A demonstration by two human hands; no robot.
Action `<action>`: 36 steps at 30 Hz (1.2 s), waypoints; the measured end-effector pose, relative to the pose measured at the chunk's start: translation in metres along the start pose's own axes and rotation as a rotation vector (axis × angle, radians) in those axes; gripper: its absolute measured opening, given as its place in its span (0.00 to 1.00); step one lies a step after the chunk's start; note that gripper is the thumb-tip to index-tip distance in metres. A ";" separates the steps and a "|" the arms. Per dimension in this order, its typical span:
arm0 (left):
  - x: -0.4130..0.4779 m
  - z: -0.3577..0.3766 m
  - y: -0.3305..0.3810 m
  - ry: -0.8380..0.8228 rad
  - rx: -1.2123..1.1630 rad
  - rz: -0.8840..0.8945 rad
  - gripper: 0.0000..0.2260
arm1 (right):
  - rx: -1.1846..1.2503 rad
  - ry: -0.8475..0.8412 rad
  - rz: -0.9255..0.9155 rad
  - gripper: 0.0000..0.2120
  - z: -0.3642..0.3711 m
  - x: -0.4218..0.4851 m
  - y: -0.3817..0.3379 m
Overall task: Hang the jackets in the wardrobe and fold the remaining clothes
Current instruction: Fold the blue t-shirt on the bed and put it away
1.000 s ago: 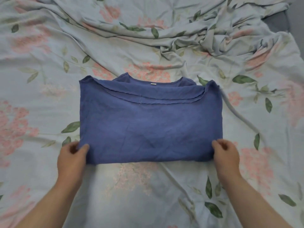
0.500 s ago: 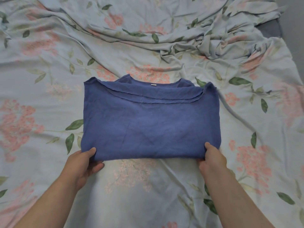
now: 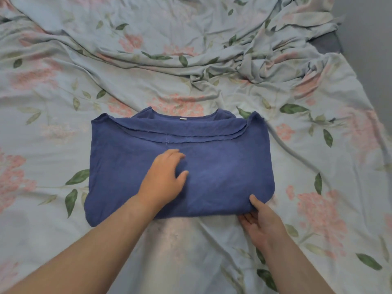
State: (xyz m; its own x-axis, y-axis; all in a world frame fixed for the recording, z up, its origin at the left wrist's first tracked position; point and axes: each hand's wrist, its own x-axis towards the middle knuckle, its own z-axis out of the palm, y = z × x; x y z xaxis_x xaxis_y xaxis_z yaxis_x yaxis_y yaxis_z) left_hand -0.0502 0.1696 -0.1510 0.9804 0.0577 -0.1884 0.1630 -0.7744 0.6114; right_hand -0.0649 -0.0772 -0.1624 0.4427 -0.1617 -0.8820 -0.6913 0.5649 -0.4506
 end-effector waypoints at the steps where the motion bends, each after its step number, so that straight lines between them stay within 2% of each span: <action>1: 0.023 0.006 0.011 -0.047 0.049 0.077 0.22 | 0.012 -0.014 0.009 0.06 -0.002 0.002 0.000; 4: 0.095 0.014 0.049 -0.136 0.131 0.252 0.30 | 0.033 -0.052 0.034 0.05 -0.006 0.008 0.000; 6: 0.140 0.018 0.073 -0.184 0.165 0.308 0.35 | 0.025 -0.064 0.025 0.07 -0.007 0.014 0.001; 8: 0.173 0.022 0.089 -0.272 0.266 0.273 0.41 | 0.017 -0.063 0.002 0.09 -0.011 0.019 0.002; 10: 0.192 0.027 0.098 -0.384 0.365 0.185 0.41 | 0.016 -0.070 -0.036 0.10 -0.015 0.022 0.002; 11: 0.198 0.028 0.100 -0.426 0.426 0.170 0.38 | 0.022 -0.078 -0.052 0.10 -0.017 0.023 0.002; 14: 0.202 0.029 0.105 -0.480 0.573 0.246 0.14 | 0.015 -0.106 -0.092 0.13 -0.021 0.021 -0.002; 16: 0.200 0.028 0.108 -0.482 0.527 0.280 0.07 | -0.011 -0.114 -0.093 0.13 -0.021 0.021 -0.004; 18: 0.198 0.028 0.111 -0.508 0.387 0.238 0.06 | -0.032 -0.118 -0.099 0.13 -0.021 0.019 -0.007; 21: 0.192 0.019 0.114 -0.559 0.214 0.117 0.13 | -0.072 -0.138 -0.143 0.15 -0.018 0.012 -0.019; 22: 0.190 0.016 0.113 -0.558 0.181 0.091 0.12 | -0.093 -0.147 -0.160 0.15 -0.017 0.009 -0.024; 25: 0.191 -0.008 0.117 -0.479 0.016 0.040 0.05 | -0.168 -0.149 -0.240 0.13 -0.006 -0.002 -0.047; 27: 0.193 -0.041 0.124 -0.410 -0.157 0.018 0.04 | -0.235 -0.170 -0.323 0.12 0.006 -0.014 -0.070; 32: 0.203 -0.144 0.136 -0.162 -0.384 0.043 0.03 | -0.526 -0.236 -0.641 0.10 0.064 -0.055 -0.155; 36: 0.199 -0.213 0.135 0.011 -0.515 0.084 0.09 | -0.694 -0.212 -0.886 0.06 0.130 -0.087 -0.211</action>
State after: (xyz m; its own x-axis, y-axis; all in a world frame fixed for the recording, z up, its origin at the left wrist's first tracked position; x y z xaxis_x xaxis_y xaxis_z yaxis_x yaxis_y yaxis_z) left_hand 0.1903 0.2111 0.0580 0.9931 0.0176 -0.1163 0.1146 -0.3664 0.9234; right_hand 0.1165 -0.0771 0.0270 0.9733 -0.1034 -0.2048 -0.2252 -0.2584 -0.9394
